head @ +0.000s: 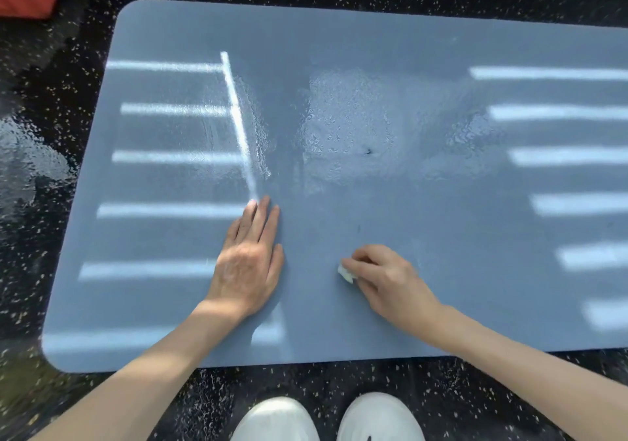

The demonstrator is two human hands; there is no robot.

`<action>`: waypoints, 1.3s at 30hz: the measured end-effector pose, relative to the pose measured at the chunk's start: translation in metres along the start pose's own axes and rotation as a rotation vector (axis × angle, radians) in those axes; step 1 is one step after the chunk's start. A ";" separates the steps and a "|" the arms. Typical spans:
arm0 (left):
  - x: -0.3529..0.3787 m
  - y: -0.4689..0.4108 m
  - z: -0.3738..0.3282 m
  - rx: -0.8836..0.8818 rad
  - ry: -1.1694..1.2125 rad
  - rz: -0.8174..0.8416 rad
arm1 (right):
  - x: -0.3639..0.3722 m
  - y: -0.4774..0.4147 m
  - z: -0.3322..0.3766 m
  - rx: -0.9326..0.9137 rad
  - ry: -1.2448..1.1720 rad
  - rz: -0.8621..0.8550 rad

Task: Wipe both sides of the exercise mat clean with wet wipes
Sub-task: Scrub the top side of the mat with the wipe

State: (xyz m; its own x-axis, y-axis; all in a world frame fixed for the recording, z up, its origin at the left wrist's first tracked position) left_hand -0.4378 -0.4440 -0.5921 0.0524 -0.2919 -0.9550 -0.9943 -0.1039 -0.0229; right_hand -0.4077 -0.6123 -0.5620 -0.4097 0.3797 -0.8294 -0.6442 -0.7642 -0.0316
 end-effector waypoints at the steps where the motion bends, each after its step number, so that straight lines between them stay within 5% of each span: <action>1: -0.001 -0.003 -0.001 0.012 0.025 -0.009 | -0.004 -0.006 -0.006 0.040 0.006 -0.047; 6: -0.006 -0.039 0.002 0.071 0.044 -0.016 | 0.029 0.020 0.042 -0.231 -0.043 0.203; 10: -0.012 -0.097 0.013 0.001 0.017 -0.013 | -0.018 -0.061 -0.029 0.018 0.046 -0.118; 16: -0.020 -0.181 0.015 -0.014 -0.048 -0.040 | 0.009 -0.042 0.009 -0.224 -0.038 0.125; 20: -0.013 -0.222 0.009 0.011 -0.089 0.002 | -0.034 -0.105 -0.057 0.036 0.069 -0.207; 25: -0.012 -0.267 0.022 -0.042 -0.092 0.017 | -0.009 -0.083 -0.021 -0.138 -0.012 -0.003; 30: 0.000 -0.269 0.037 -0.094 -0.061 -0.007 | -0.064 -0.153 -0.094 0.103 0.105 -0.311; 35: -0.005 -0.268 0.036 -0.087 -0.007 -0.058 | -0.035 -0.140 -0.061 -0.062 0.051 -0.064; 39: -0.009 -0.268 0.037 -0.105 0.033 -0.089 | -0.088 -0.210 -0.127 0.145 0.139 -0.328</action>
State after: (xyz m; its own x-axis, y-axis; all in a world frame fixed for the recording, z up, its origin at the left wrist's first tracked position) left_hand -0.1756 -0.3784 -0.5884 0.1444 -0.3077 -0.9405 -0.9706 -0.2288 -0.0742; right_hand -0.1548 -0.5514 -0.5534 -0.0813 0.5101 -0.8563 -0.8154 -0.5281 -0.2372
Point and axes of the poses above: each hand's wrist, its own y-axis away from the middle knuckle, its own x-axis out of the palm, z = x × y, the point moved 10 cm from there along -y, towards the middle knuckle, and after that the axes turned 1 degree about -x, right-handed, at the moved point
